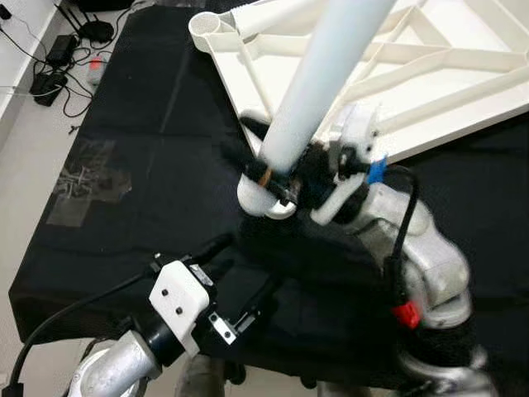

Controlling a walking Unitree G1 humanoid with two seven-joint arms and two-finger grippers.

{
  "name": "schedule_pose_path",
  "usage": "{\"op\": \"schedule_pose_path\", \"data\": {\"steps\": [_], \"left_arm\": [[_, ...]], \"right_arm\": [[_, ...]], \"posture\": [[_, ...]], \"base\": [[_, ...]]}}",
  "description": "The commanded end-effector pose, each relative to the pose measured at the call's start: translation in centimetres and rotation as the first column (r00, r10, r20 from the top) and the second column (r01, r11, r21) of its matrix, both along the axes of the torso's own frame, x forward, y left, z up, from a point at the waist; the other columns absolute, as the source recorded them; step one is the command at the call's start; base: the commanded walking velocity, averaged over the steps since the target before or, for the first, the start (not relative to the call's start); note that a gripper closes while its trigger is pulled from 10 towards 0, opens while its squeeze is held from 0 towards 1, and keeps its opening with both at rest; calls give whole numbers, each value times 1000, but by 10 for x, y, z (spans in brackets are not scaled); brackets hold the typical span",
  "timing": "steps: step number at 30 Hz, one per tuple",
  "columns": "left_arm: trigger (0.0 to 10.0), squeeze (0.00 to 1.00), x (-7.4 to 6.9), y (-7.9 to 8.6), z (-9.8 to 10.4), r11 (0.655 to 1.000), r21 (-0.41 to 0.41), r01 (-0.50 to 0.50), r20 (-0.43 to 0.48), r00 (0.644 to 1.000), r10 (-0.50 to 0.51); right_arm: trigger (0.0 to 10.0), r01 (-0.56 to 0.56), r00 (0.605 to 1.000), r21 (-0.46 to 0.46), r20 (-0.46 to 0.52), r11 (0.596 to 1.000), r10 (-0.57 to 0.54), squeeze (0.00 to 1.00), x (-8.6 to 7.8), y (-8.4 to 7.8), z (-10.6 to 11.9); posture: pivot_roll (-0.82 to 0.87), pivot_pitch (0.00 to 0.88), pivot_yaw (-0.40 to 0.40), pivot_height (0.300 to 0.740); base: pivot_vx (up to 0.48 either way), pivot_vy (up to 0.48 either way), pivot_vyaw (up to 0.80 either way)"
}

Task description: Building children table

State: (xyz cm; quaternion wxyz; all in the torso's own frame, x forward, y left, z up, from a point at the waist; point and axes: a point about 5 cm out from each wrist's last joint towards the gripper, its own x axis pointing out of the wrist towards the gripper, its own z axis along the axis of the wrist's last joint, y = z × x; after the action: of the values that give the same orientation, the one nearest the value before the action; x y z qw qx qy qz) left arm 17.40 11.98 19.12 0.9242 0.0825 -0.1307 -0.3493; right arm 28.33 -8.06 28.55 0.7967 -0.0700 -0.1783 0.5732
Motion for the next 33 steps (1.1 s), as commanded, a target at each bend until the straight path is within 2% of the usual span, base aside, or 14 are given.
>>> {"op": "schedule_pose_path", "data": {"steps": [1,3,6,7,12,20,29,33], "left_arm": [[10000,0,-3,0,-4,1000,-1,7,-21,1000,-7],[10000,0,-3,0,-4,1000,-1,7,-21,1000,-7],[10000,0,-4,1,-3,1000,1,6,-19,1000,-6],[10000,0,-4,1,-3,1000,1,6,-19,1000,-6],[10000,0,-5,1,-2,1000,3,14,-24,1000,-14],[10000,0,-6,1,-1,1000,3,16,-26,1000,-16],[10000,0,-9,1,-3,1000,0,24,-36,999,-24],[10000,0,-9,0,-3,1000,-1,26,-38,999,-27]], "right_arm": [[10000,-69,997,-13,31,997,70,0,-3,7,-1],[10000,-77,996,-27,42,997,78,0,0,7,0],[10000,-63,994,-105,85,993,72,0,16,12,-5],[10000,-63,994,-105,85,993,72,0,16,12,-5],[10000,-82,991,-155,93,984,97,0,36,11,-5],[10000,-113,986,-185,98,976,133,0,42,7,-6],[10000,-165,976,-272,91,948,196,0,43,-22,0],[10000,-197,968,-314,87,929,235,0,42,-25,2]], "posture": [[58,425,56,740],[59,425,57,740],[68,440,66,740],[68,440,66,740],[87,450,76,740],[92,456,78,740],[80,430,78,740],[76,425,79,740]], "base": [[0,0,0],[0,0,0],[0,0,0],[0,0,0],[0,0,0],[0,0,0],[0,0,0],[0,0,0]]}}
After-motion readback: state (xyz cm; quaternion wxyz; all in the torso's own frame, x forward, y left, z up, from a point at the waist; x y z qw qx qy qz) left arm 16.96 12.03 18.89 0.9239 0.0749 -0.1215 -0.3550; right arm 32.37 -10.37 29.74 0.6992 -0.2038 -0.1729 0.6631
